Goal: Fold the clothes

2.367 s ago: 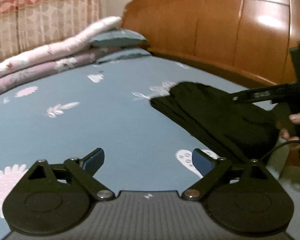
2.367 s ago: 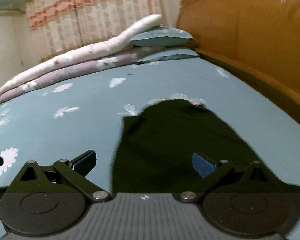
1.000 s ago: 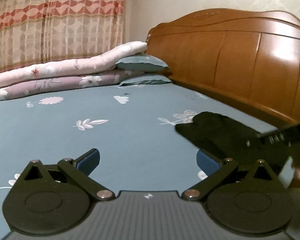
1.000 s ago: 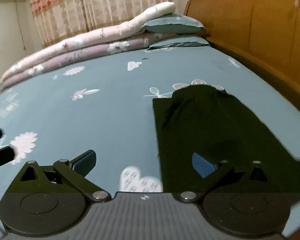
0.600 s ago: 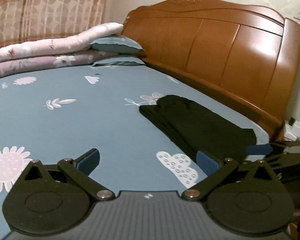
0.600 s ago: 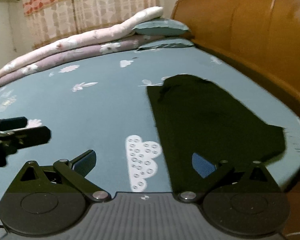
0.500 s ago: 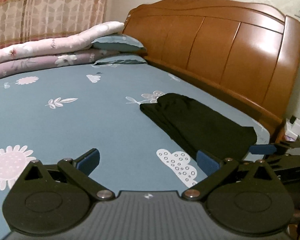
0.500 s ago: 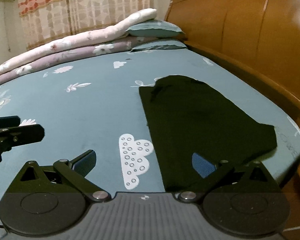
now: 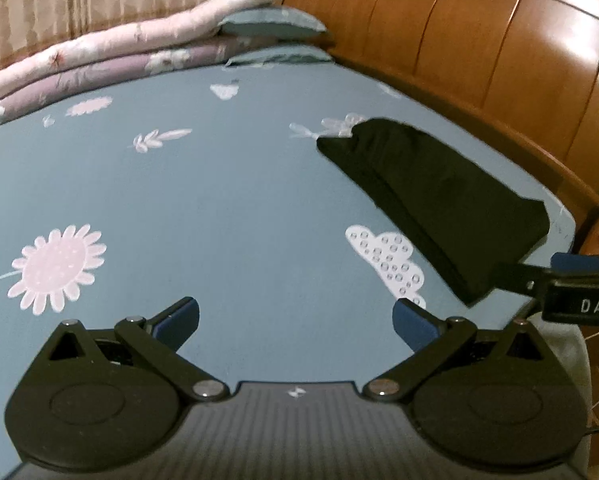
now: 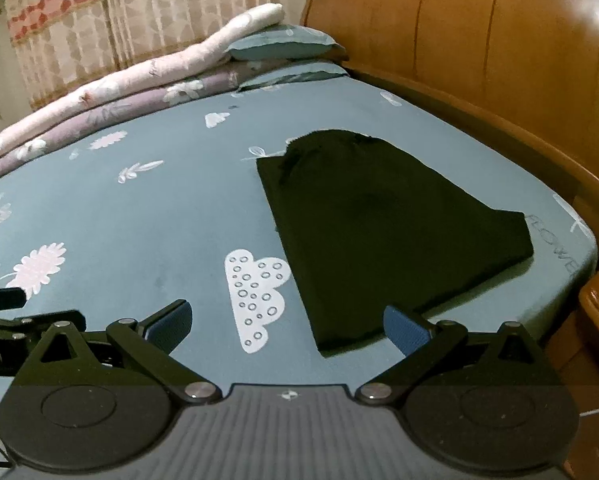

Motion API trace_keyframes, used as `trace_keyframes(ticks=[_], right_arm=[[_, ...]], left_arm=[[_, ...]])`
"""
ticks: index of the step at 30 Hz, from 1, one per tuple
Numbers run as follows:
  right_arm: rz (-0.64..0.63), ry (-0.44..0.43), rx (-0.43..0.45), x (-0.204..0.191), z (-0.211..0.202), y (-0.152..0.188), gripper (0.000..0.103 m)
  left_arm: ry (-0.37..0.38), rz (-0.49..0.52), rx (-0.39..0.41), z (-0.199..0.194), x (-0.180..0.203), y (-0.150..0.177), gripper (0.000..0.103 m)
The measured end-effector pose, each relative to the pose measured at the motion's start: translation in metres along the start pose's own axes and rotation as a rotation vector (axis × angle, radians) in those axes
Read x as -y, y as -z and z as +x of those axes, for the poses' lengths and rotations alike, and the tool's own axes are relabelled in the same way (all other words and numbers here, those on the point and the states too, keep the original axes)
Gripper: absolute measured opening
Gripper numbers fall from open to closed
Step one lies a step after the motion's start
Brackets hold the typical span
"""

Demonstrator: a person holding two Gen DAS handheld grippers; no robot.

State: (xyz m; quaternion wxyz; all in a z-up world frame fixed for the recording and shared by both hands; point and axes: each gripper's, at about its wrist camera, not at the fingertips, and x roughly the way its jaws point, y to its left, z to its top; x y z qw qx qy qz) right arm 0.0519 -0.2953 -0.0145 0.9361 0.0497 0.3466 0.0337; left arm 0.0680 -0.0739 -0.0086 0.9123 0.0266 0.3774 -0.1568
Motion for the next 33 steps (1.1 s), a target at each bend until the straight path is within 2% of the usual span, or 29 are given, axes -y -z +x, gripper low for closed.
trace_keyframes(ticks=[16,33], right_arm=[[-0.005,-0.007,-0.064,0.001,0.011,0.002,0.103],[-0.003,-0.003,-0.085,0.0,0.019,-0.001,0.103]], left_arm=[[0.004,-0.059,-0.114,0.015,-0.003,0.008,0.102],[0.002,-0.061,-0.135,0.02,-0.004,0.008,0.102]])
